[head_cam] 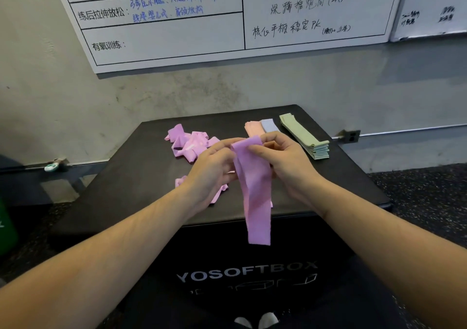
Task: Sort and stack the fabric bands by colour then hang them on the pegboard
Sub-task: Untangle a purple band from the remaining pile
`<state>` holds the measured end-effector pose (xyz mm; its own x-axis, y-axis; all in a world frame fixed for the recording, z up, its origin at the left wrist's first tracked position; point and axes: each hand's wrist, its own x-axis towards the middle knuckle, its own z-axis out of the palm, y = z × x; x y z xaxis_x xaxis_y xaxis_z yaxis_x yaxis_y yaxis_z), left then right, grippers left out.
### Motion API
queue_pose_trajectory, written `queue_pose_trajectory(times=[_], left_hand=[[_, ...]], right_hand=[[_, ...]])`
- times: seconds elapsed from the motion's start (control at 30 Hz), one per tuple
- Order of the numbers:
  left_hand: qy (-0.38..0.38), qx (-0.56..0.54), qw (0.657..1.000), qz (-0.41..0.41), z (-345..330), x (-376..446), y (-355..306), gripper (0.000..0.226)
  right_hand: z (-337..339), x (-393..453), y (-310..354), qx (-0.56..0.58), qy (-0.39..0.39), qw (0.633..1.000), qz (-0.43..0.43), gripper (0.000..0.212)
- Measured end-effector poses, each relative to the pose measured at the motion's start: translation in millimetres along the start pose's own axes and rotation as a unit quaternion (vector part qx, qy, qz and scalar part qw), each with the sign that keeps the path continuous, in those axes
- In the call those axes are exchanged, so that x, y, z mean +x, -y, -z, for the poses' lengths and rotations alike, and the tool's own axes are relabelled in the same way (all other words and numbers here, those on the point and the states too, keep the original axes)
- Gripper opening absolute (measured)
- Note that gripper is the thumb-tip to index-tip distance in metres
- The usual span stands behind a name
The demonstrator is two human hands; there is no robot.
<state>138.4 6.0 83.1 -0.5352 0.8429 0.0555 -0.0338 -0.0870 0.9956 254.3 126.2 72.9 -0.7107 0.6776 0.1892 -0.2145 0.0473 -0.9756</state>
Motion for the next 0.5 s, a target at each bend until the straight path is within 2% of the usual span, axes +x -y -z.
queue_pose_trajectory(times=[0.1,0.23,0.33,0.43,0.5], left_hand=[[0.012,-0.013,1.0,0.004,-6,2,5,0.027],[-0.024,0.007,1.0,-0.002,-12,12,13,0.014],[-0.042,0.006,0.999,0.016,-15,24,15,0.022],[-0.051,-0.009,0.998,0.033,-18,37,14,0.027],[-0.063,-0.026,0.997,0.038,-20,47,11,0.027]], right_hand=[[3,3,-6,0.002,-0.01,1.0,0.012,0.015],[11,7,-16,-0.01,-0.004,1.0,0.026,0.016],[19,14,-28,-0.053,0.003,0.998,0.022,0.018],[28,17,-37,-0.098,0.019,0.995,-0.011,0.04],[34,18,-43,-0.104,0.045,0.992,-0.057,0.041]])
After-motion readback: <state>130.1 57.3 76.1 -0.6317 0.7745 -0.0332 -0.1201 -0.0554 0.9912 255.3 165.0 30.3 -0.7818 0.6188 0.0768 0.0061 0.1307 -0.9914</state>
